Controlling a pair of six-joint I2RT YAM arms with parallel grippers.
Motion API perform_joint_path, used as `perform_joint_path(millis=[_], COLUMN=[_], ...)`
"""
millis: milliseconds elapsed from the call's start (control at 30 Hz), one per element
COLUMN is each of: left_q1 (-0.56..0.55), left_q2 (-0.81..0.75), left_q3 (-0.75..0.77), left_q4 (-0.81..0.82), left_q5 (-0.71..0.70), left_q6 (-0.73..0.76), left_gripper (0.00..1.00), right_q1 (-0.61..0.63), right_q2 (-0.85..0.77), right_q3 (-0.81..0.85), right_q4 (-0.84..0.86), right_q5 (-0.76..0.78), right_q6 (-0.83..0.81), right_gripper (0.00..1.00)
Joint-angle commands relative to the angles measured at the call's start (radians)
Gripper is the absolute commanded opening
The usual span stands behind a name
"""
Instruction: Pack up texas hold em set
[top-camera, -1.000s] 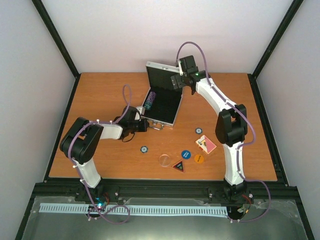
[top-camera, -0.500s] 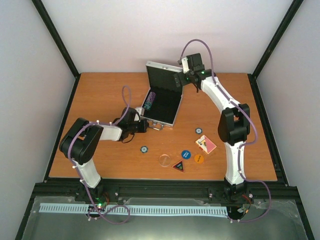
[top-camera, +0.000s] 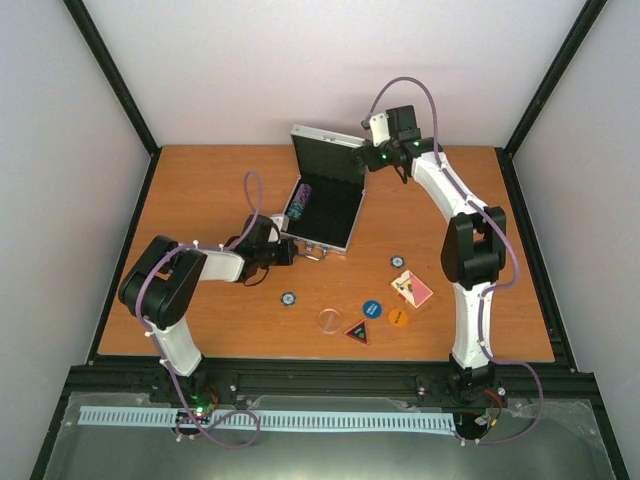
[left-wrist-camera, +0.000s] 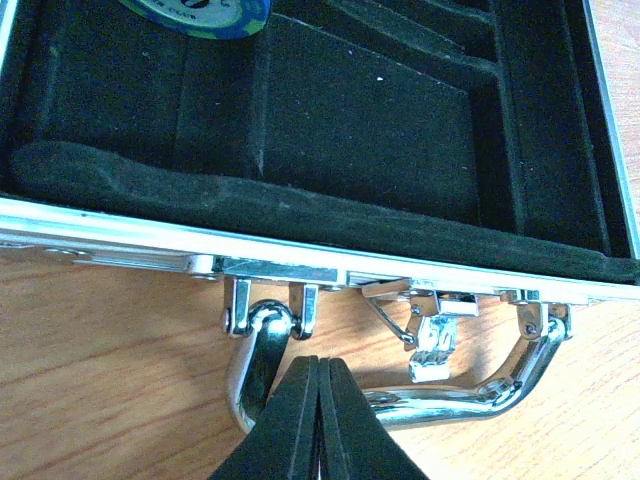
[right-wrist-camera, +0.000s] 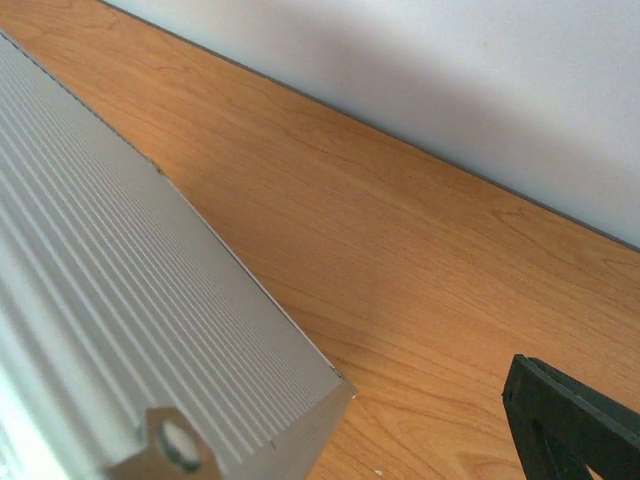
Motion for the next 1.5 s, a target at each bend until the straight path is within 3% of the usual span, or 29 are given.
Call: perform_joint_path(millis=[0,433,700,1267,1400,1467], left_q1=[-0.001,-0.001,-0.001,-0.001,-0.001,-0.001], left_q2=[0.055,0.069,0.058,-0.167,-0.262,-0.321], left_q3=[-0.036,-0.024,-0.019,0.076,0.090,0.111], left_q4=[-0.178,-0.173,-0.183,-0.347,-0.429,-0.481], left_q5=[-0.030,-0.017,-0.015,-0.017,-0.031,-0.044], left_q6=[0.023,0.023,0.030,0.066,0.082,0.095], left_gripper=[0.01,0.01,0.01,0.05,0.15,0.33], right_q1=[-0.012,-0.011,-0.012,-0.012,-0.008,-0.005], right_q2=[-0.060,-0.182,-0.296,-0.581,-0.577,-0.573], right_q3=[-0.018,-0.180,-0.313,-0.623,-0.638,-0.649], right_q4=[-0.037,-0.014,0.006,0.098,0.023,-0.030], right_q5=[-0.104,-0.084,-0.012,0.060,0.092,0.117], right_q6=[-0.047,-0.078,-0.007,0.205,0.261,0.291], right_gripper=[1.00,1.00,1.00,0.99,0.97,0.96])
